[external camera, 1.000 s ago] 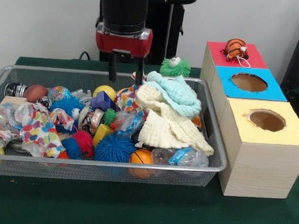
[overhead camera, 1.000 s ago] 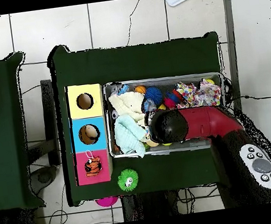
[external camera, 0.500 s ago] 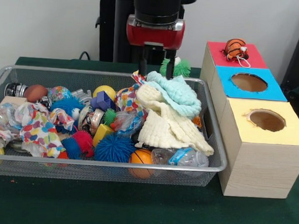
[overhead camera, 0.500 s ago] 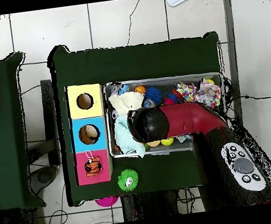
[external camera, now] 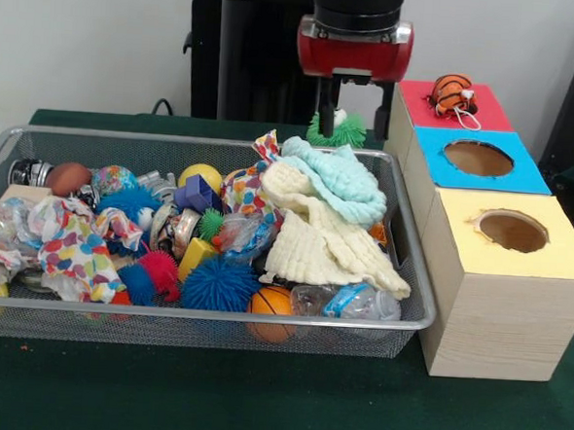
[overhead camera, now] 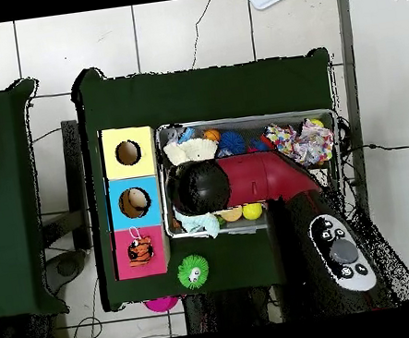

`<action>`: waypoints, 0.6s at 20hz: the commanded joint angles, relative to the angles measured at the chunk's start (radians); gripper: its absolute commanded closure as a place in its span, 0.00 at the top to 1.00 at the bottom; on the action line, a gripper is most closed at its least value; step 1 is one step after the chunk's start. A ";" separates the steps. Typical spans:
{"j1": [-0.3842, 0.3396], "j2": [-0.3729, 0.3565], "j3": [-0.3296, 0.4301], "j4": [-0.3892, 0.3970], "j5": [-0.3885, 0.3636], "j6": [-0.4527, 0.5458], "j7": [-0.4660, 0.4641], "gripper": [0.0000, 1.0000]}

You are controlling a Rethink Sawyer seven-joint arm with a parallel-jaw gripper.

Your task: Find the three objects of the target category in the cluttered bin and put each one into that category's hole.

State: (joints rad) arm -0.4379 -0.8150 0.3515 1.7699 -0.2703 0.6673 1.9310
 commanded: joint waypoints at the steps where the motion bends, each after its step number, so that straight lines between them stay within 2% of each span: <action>1: 0.045 0.058 -0.015 -0.023 -0.010 0.043 0.064 1.00; 12: 0.125 0.151 -0.107 -0.091 -0.175 -0.051 0.047 1.00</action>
State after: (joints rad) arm -0.3272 -0.7560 0.3167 1.7484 -0.3347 0.6669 1.9310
